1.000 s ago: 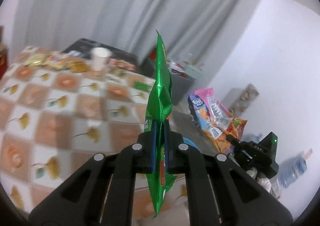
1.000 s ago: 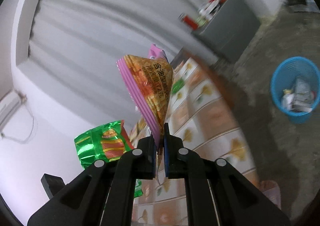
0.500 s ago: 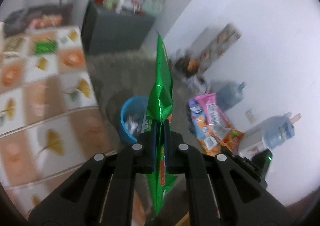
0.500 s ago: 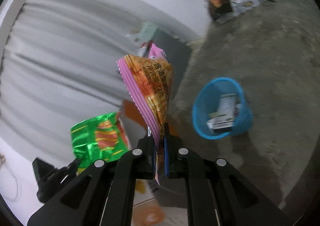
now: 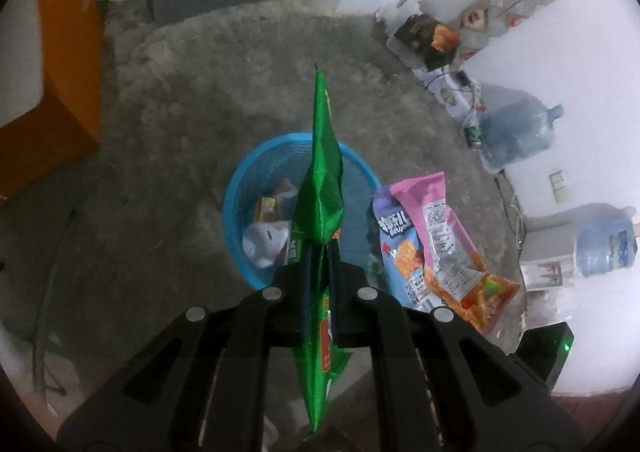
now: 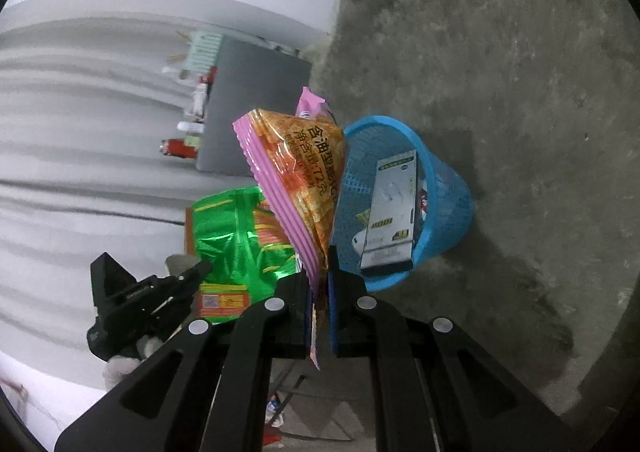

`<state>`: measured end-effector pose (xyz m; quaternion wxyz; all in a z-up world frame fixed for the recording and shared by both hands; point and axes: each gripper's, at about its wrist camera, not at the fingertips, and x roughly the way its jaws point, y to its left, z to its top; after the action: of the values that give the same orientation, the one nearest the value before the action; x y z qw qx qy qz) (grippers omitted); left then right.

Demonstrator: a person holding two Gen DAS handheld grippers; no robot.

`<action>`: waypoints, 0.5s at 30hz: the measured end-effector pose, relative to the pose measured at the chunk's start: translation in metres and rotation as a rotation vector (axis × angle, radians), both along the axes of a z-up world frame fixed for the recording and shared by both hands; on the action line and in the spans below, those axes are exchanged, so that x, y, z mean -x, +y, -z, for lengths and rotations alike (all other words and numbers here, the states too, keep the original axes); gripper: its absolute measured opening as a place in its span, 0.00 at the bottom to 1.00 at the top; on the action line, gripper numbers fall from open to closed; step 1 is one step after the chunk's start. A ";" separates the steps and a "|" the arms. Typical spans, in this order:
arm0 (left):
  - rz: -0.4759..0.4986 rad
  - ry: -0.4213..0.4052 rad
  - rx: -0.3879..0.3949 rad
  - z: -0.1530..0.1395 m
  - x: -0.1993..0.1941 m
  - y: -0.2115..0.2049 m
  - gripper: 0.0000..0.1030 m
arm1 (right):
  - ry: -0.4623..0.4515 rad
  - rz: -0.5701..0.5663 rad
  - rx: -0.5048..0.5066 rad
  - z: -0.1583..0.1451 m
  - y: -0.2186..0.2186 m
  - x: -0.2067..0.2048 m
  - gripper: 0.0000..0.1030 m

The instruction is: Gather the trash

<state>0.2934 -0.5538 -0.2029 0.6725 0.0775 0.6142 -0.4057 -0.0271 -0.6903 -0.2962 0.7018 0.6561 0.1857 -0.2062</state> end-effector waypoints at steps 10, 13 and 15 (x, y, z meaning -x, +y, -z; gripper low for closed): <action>-0.063 0.027 -0.116 0.079 -0.038 -0.036 0.37 | 0.328 -0.104 -0.025 0.084 -0.037 -0.079 0.46; -0.054 0.028 -0.096 0.073 -0.034 -0.033 0.37 | 0.331 -0.109 0.004 0.077 -0.031 -0.076 0.46; -0.057 0.025 -0.082 0.066 -0.034 -0.028 0.38 | 0.346 -0.109 0.046 0.065 -0.025 -0.071 0.48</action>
<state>0.3278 -0.5814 -0.2687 0.6723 0.0823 0.6405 -0.3620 0.0440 -0.7152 -0.3608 0.6845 0.5835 0.3341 -0.2817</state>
